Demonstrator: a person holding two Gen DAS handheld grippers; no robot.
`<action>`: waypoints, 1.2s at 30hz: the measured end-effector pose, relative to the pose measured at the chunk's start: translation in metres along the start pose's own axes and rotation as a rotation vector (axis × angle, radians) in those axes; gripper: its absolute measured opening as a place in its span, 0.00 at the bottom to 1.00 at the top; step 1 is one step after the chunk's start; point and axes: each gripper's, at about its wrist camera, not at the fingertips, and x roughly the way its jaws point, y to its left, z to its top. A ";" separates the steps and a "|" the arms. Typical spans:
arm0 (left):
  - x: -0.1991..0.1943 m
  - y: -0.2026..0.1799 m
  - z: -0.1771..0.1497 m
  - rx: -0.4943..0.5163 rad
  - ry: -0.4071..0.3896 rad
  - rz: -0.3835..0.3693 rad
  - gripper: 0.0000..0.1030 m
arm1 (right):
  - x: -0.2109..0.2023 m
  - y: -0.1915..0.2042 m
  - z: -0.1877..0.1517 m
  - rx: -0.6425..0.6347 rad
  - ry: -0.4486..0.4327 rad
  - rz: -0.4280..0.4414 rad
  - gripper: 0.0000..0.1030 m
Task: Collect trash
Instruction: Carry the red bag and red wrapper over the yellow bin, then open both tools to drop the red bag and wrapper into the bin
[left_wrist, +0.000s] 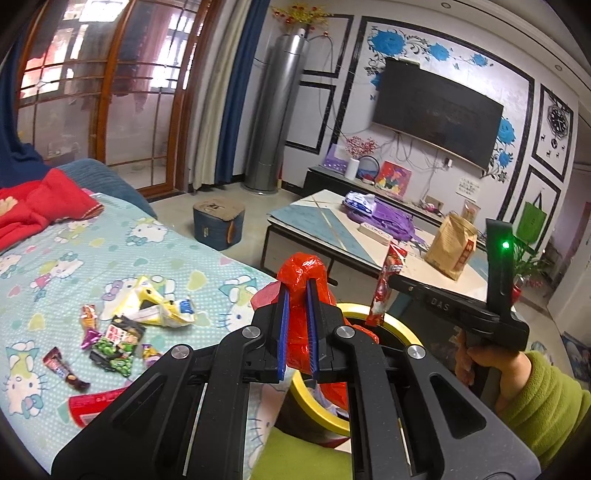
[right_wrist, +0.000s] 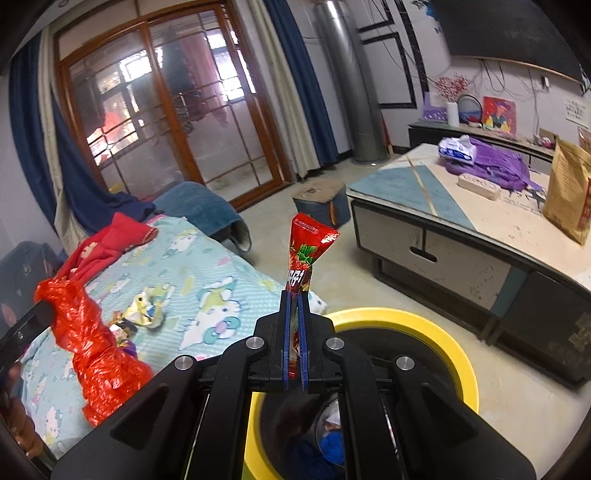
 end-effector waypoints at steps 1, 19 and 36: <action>0.001 -0.002 -0.001 0.005 0.001 -0.002 0.05 | 0.000 -0.003 0.000 0.005 0.001 -0.003 0.04; 0.045 -0.039 -0.030 0.091 0.110 -0.065 0.05 | 0.011 -0.040 -0.005 0.072 0.045 -0.017 0.04; 0.092 -0.058 -0.057 0.141 0.212 -0.099 0.05 | 0.029 -0.068 -0.014 0.140 0.119 -0.027 0.05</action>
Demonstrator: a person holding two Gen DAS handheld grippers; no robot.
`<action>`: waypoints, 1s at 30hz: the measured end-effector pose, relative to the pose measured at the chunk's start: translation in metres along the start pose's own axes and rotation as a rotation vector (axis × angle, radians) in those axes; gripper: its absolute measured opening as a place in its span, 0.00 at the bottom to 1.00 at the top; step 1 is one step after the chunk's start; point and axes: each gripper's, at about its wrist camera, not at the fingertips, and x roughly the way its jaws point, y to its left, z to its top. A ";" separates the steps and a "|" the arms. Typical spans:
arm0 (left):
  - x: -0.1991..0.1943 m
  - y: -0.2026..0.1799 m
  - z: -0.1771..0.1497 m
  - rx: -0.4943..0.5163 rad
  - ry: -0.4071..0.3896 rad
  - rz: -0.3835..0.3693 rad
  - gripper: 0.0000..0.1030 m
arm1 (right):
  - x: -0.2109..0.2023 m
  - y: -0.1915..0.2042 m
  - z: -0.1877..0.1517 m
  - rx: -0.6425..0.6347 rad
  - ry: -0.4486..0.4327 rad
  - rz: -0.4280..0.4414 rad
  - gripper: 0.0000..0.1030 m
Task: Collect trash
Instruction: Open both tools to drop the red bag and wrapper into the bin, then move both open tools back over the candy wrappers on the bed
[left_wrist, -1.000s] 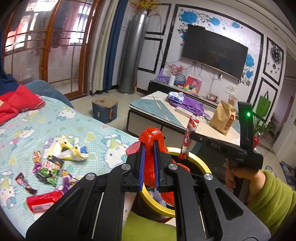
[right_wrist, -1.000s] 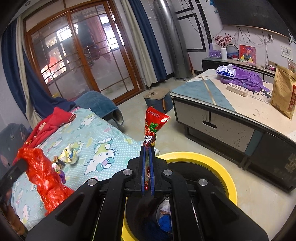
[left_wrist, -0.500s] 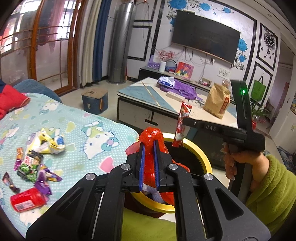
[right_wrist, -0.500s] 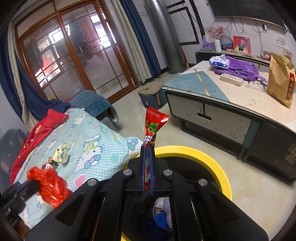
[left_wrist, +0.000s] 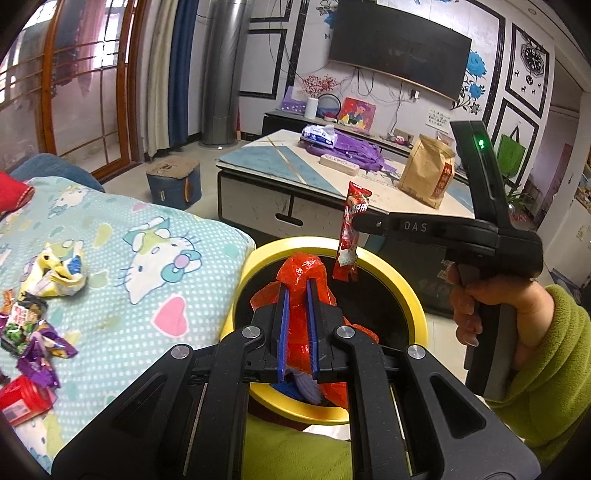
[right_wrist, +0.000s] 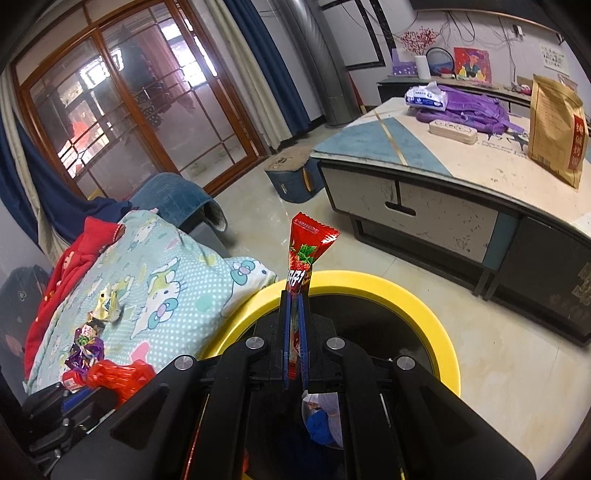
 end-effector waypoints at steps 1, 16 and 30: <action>0.003 -0.001 0.000 0.001 0.005 0.000 0.05 | 0.002 -0.002 0.000 0.005 0.008 0.002 0.05; 0.012 -0.003 -0.004 -0.029 0.041 -0.001 0.20 | 0.006 -0.008 -0.001 0.037 0.043 0.016 0.24; -0.015 0.024 0.004 -0.145 -0.064 0.043 0.89 | -0.007 0.004 0.003 0.012 -0.014 0.022 0.50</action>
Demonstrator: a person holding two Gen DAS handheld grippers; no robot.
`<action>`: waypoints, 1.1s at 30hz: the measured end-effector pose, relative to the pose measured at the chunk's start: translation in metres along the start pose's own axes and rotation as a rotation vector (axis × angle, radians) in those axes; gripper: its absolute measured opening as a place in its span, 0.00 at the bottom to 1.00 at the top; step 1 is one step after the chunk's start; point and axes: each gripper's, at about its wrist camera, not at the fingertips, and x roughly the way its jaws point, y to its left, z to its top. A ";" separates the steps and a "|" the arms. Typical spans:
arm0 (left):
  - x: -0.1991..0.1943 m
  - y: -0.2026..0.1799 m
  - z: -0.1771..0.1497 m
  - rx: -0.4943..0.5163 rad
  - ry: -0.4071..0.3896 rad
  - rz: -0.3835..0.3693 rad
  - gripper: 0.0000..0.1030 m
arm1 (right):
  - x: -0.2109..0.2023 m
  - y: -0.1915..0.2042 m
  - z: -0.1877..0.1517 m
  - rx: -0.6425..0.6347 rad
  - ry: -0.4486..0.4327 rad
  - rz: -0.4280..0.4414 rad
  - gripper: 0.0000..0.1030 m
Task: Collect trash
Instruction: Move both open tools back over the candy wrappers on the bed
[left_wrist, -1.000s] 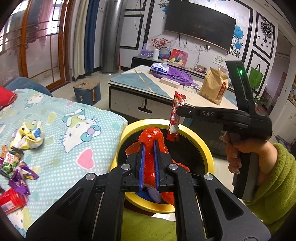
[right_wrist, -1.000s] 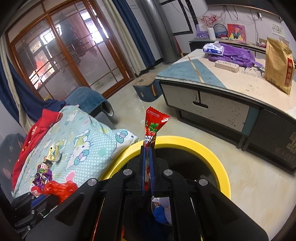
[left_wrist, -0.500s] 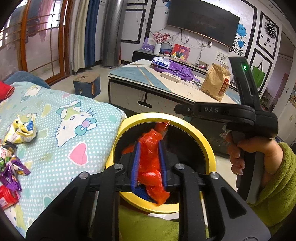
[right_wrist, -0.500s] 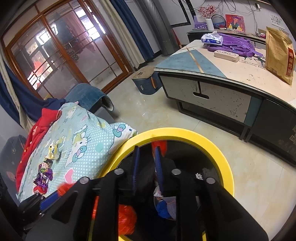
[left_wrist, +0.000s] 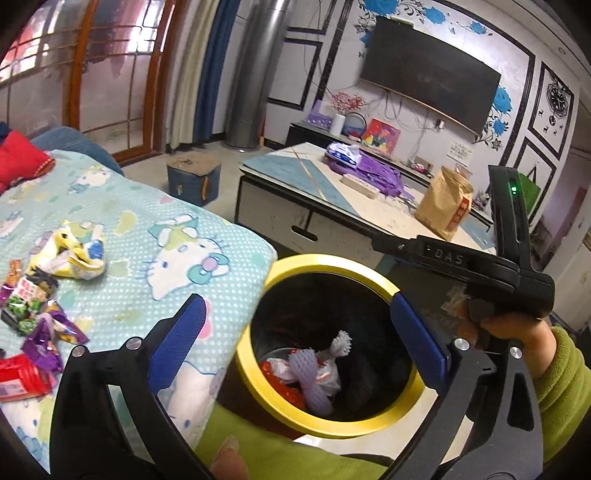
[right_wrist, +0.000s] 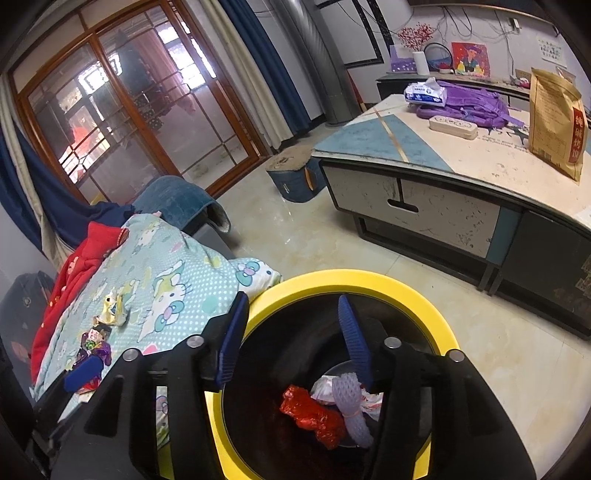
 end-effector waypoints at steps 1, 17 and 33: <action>-0.001 0.001 0.000 -0.003 -0.002 0.003 0.89 | -0.001 0.002 0.000 -0.003 -0.003 0.001 0.51; -0.049 0.029 0.010 -0.043 -0.128 0.132 0.89 | -0.027 0.058 -0.005 -0.129 -0.109 0.103 0.58; -0.096 0.068 0.013 -0.114 -0.253 0.251 0.89 | -0.032 0.130 -0.030 -0.279 -0.111 0.186 0.59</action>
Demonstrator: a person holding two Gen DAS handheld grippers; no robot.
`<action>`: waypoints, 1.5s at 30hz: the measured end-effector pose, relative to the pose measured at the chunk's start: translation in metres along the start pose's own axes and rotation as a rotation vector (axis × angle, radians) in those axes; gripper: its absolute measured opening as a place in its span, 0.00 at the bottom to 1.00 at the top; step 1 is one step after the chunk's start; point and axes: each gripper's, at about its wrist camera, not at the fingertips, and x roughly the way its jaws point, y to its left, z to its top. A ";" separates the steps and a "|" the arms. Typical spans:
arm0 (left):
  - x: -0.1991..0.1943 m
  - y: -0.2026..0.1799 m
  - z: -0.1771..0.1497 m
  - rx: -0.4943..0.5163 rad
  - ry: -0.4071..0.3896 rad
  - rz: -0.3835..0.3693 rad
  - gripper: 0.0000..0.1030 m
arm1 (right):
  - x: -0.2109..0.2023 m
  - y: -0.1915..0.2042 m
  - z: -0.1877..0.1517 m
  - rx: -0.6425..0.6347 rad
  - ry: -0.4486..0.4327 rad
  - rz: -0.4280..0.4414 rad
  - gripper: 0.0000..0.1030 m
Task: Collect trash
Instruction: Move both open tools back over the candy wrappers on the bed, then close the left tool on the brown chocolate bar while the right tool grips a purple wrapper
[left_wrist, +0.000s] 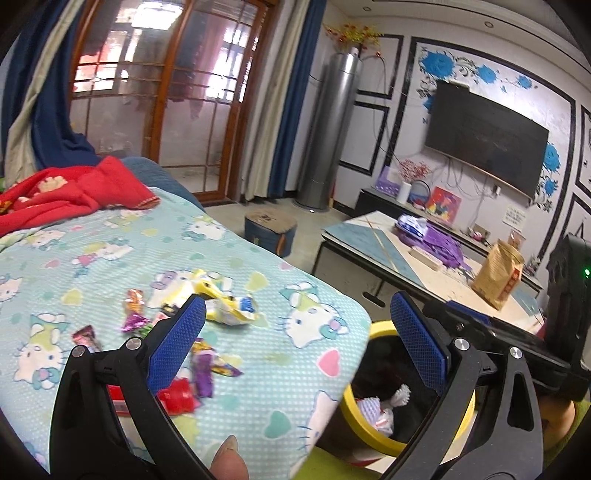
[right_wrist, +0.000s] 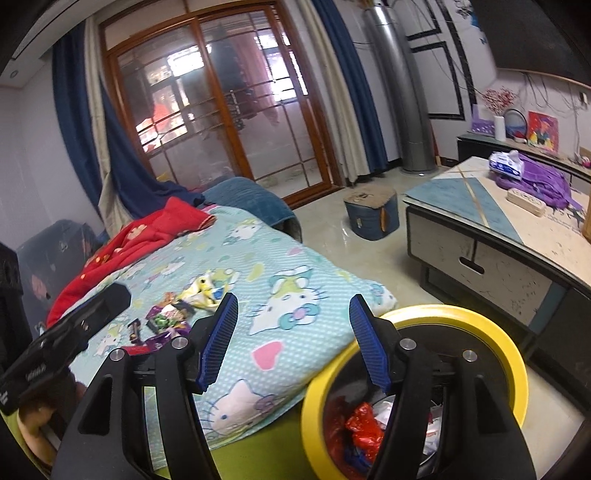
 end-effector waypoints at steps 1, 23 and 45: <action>-0.001 0.002 0.001 -0.003 -0.005 0.006 0.89 | 0.001 0.003 -0.001 -0.005 0.003 0.002 0.59; -0.029 0.115 0.009 -0.218 -0.027 0.206 0.89 | 0.031 0.095 -0.025 -0.186 0.101 0.074 0.64; -0.015 0.195 -0.020 -0.404 0.094 0.268 0.83 | 0.102 0.144 -0.045 -0.151 0.276 0.134 0.52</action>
